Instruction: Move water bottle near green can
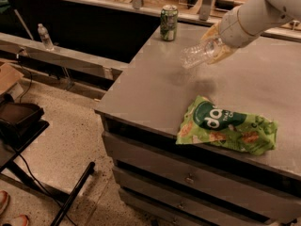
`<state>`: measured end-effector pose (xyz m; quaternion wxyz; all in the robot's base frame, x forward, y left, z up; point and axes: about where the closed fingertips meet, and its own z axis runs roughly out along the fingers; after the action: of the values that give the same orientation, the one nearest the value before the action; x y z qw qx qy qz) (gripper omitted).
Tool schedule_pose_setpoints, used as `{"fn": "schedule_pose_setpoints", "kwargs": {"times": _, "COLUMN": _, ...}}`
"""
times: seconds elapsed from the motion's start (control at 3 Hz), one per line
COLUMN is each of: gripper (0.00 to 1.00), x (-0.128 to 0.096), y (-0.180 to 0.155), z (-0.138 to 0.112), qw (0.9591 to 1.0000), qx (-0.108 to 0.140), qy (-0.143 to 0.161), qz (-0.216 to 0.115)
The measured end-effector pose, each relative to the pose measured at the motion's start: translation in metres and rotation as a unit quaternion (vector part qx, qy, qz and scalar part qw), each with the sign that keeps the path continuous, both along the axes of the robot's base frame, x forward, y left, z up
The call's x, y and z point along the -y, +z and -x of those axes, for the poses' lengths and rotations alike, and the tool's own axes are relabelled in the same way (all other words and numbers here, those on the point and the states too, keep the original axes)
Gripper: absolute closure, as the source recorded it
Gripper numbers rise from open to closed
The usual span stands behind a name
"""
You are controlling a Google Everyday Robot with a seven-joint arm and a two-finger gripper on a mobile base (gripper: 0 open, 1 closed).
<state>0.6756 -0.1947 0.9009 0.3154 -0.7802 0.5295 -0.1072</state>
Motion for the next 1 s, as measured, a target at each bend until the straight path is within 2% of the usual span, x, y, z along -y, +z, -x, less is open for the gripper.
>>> {"fn": "schedule_pose_setpoints", "kwargs": {"times": 0.33, "gripper": 1.00, "x": -0.001, "y": 0.012, "z": -0.038, "qw": 0.9984, "qx": 0.055, "qy": 0.014, "qz": -0.010}}
{"fn": "schedule_pose_setpoints", "kwargs": {"times": 0.67, "gripper": 1.00, "x": -0.012, "y": 0.017, "z": -0.073, "qw": 0.9946, "qx": 0.093, "qy": 0.040, "qz": -0.024}}
{"fn": "schedule_pose_setpoints", "kwargs": {"times": 1.0, "gripper": 0.82, "x": -0.029, "y": 0.018, "z": -0.099, "qw": 0.9911, "qx": 0.113, "qy": 0.064, "qz": -0.028}}
